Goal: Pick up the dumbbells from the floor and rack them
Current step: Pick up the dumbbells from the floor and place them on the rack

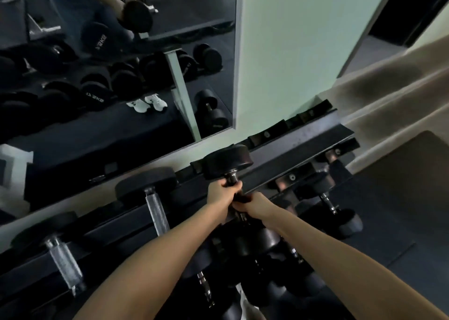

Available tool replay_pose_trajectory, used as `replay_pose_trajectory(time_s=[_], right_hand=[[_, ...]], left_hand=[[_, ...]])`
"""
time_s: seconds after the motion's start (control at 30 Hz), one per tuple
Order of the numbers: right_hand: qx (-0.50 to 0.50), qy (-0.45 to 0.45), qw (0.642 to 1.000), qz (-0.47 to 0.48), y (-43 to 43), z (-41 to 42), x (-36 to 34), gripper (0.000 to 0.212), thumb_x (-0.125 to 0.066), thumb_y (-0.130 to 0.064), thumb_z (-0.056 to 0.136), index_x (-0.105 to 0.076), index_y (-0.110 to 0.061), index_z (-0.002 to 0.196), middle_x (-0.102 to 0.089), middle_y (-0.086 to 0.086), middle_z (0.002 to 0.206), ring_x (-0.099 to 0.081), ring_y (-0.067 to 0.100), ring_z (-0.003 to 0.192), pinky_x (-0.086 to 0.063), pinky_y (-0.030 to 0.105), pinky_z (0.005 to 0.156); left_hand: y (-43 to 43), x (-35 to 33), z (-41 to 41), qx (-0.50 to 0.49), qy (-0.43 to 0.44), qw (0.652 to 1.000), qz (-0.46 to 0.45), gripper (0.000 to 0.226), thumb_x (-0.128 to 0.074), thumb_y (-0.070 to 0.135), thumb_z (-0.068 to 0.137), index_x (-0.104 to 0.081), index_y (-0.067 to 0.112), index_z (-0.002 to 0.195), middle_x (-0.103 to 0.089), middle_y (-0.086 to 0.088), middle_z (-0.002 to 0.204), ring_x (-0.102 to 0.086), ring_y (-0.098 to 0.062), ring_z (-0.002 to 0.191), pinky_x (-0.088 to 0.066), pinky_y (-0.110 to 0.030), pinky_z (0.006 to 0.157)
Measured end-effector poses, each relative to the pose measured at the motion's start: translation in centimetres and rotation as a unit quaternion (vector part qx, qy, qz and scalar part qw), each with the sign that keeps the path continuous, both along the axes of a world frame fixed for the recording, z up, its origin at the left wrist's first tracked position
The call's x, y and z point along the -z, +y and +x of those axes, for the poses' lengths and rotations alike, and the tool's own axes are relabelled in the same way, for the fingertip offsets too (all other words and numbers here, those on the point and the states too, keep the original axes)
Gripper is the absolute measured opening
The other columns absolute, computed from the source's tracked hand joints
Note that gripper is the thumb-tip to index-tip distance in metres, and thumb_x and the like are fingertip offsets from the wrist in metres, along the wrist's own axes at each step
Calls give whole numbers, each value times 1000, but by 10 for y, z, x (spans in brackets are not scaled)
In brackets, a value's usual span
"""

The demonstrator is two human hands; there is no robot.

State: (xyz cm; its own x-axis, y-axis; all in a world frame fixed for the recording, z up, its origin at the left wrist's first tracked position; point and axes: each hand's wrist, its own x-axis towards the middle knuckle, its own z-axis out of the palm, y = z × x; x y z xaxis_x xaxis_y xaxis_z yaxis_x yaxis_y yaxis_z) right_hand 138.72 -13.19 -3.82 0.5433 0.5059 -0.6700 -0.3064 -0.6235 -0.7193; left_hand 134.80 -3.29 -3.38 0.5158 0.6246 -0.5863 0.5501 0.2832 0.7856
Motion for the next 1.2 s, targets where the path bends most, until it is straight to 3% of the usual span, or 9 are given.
replay_pose_trajectory(time_s=[0.13,0.2,0.37,0.57,0.7,0.87,1.0,1.1,1.2], right_hand=[[-29,17,999,-18,26,33,12,17,-66,-9,87,-63,-13,71,-59,-5,57,-53,0,43,-39,10,42],[-45,27,998,-19,35,44,18,3,-65,-8,87,-67,-6,86,-61,-1,66,-56,3,51,-42,11,46],[-75,43,996,-30,50,55,31,22,-65,-11,88,-67,3,106,-63,7,78,-56,12,63,-46,21,57],[-70,76,995,-13,54,64,44,11,-66,-8,87,-65,-12,77,-63,5,72,-57,13,62,-48,22,57],[-78,88,993,-9,50,70,42,9,-67,-9,86,-66,-13,78,-66,11,82,-60,17,67,-50,24,64],[-126,35,991,-35,49,67,35,15,-67,-17,85,-69,-5,93,-62,10,85,-57,21,79,-44,28,67],[-171,-123,974,-88,38,65,22,25,-68,-36,80,-68,-14,92,-68,4,88,-66,23,87,-50,35,79],[-104,-201,970,-91,6,59,4,43,-67,-41,82,-63,-17,119,-68,-1,113,-63,17,107,-47,29,90],[76,-196,977,-42,-48,46,3,32,-71,-37,79,-66,-23,107,-72,-2,101,-66,16,102,-48,35,97]], left_hand=[[21,7,23,-70,6,997,-33,28,-74,12,78,-68,6,105,-64,-6,94,-60,-21,91,-46,-30,82],[29,13,30,-92,11,995,-41,29,-74,11,77,-68,6,105,-66,-8,96,-62,-24,94,-49,-34,87],[41,22,39,-118,17,991,-55,19,-71,6,79,-66,9,97,-63,-4,81,-59,-21,86,-46,-30,79],[45,34,45,-121,21,991,-53,18,-73,4,77,-68,6,94,-64,0,77,-61,-19,81,-50,-32,83],[41,39,48,-141,15,989,-47,16,-77,6,73,-65,17,75,-63,5,73,-62,-18,80,-51,-30,80],[38,37,48,-146,20,987,-57,40,-76,10,75,-64,5,113,-65,-4,103,-60,-21,96,-47,-33,91],[43,32,40,-74,35,996,-30,37,-74,19,77,-66,12,113,-69,-6,110,-64,-26,104,-50,-37,94],[44,23,26,-33,67,996,39,44,-70,30,80,-61,15,120,-67,-3,116,-63,-25,105,-49,-37,94],[30,0,10,23,93,983,154,36,-61,33,86,-60,15,118,-66,0,111,-61,-25,105,-48,-35,92]])
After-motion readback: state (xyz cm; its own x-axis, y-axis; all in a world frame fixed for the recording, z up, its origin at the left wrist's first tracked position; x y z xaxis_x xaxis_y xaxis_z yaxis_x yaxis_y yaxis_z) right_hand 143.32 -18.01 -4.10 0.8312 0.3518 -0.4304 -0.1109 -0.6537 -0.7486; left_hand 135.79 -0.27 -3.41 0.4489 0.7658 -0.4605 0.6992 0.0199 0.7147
